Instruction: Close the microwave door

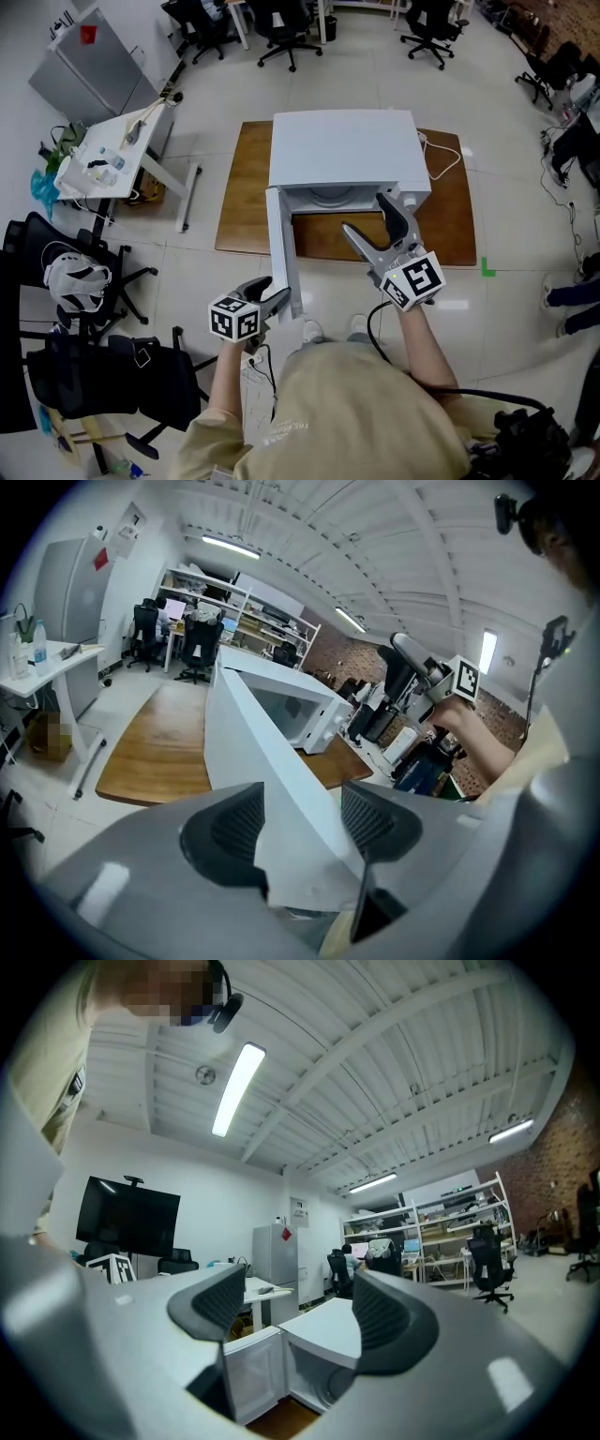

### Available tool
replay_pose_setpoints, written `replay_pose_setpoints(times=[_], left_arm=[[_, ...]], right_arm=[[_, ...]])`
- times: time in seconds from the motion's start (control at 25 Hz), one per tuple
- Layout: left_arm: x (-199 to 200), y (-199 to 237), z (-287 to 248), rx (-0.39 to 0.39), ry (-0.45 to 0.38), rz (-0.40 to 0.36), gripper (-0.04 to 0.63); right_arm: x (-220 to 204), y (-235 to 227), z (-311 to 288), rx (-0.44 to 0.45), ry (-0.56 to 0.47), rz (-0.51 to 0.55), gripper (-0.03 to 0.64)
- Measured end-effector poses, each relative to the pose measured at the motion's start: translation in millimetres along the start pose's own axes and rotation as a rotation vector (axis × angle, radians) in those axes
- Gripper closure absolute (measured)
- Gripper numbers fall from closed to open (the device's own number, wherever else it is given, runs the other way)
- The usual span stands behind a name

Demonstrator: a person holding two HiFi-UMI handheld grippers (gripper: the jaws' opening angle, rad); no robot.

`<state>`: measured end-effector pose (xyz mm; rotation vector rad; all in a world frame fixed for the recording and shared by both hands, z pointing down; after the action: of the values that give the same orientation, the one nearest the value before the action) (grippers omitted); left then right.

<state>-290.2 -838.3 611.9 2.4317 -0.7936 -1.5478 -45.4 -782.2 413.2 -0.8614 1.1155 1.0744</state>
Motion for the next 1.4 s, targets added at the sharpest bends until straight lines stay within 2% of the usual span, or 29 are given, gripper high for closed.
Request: replay_pose_setpoints(times=[0.08,0.36,0.6,0.76,0.92,1.12,1.28,1.4], left_arm=[[11.0,2.9,0.0,-0.029,0.014,0.009,0.36],[19.5,-8.3,-15.1,-0.055,0.0,0.059,0.359],[31.2,-27.4,-26.2,-0.023,0.036,0.125,0.362],[37.1,-36.9,-42.2,-0.033,0.033,0.191,0.394],[48.6,-50.2,-61.1,-0.033,0.041,0.219,0.404],[68.6,-64.7,-94.1,-0.013,0.041,0.249,0.416],[91.8,-68.1,-123.2,-0.02,0.005,0.237,0.425],[98.6,-55.2,-146.5,0.045,0.035,0.155,0.497]], right_arm=[[4.7,-1.4,-9.6,-0.005,-0.002,-0.01,0.267],[8.4,-18.2,3.5,-0.066,0.004,-0.015,0.268],[17.2,-26.1,17.8,-0.13,0.024,0.037,0.267],[16.0,-33.1,28.6,-0.169,0.037,0.064,0.267],[20.5,-34.7,37.3,-0.202,0.041,0.083,0.268],[32.0,-37.3,48.0,-0.233,0.063,0.162,0.268],[31.0,-44.9,57.8,-0.28,0.042,0.126,0.268],[24.9,-54.8,62.1,-0.316,0.04,0.109,0.268]])
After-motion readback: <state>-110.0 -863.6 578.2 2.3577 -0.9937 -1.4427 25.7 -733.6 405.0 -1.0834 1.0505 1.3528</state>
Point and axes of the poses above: the fingertips, and each gripper's own axes: z backward along the fingers, y to its left, x out of its top, the point moved 5 cm from there along z, backward along the fingers, and after that the axes turned 1 degree about -y, right-handed, at the moved point
